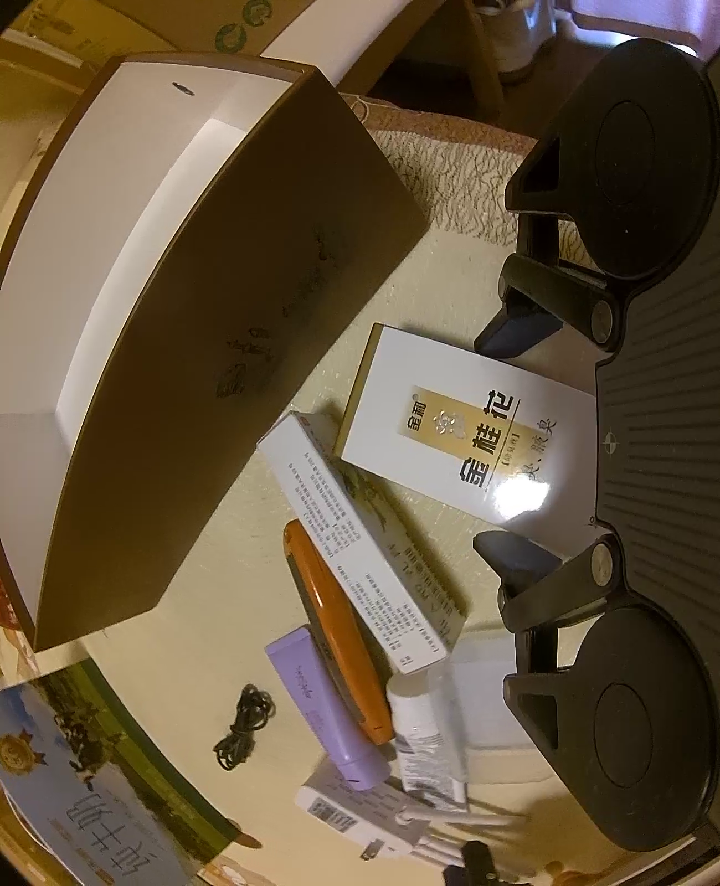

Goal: Organize rigid objects
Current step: 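Grasp the white box with gold text using the right tool, then grasp the white wireless repeater by its body with the left tool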

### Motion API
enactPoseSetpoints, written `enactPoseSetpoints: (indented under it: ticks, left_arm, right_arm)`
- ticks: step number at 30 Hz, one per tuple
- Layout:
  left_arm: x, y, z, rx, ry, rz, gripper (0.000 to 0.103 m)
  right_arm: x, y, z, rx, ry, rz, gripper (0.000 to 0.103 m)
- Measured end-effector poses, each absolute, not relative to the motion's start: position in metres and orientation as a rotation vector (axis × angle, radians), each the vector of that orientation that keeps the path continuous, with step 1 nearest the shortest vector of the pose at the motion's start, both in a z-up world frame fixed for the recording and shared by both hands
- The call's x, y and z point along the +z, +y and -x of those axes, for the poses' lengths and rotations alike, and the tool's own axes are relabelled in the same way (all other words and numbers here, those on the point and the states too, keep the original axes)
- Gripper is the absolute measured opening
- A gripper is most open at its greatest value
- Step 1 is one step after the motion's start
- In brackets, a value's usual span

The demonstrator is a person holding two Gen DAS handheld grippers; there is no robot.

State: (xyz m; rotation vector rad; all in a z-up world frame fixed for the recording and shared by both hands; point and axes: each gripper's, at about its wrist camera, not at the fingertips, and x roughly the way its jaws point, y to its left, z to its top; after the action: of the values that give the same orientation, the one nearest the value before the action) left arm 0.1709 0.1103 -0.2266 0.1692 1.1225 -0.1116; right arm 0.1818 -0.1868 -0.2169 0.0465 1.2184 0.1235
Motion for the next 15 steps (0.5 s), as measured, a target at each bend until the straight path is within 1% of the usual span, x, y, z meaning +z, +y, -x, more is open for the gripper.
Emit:
enactPoseSetpoints:
  ticks: [5,15]
  left_arm:
    - [-0.223,0.12,-0.158,-0.11,1.123,-0.178,0.024]
    - [-0.214,0.125,-0.11,-0.051,1.212,-0.094,0.024]
  right_arm:
    - [-0.217,-0.19,-0.178,0.155,1.213,-0.015,0.063]
    - [-0.217,-0.194,-0.17,0.184,1.218,0.016,0.063]
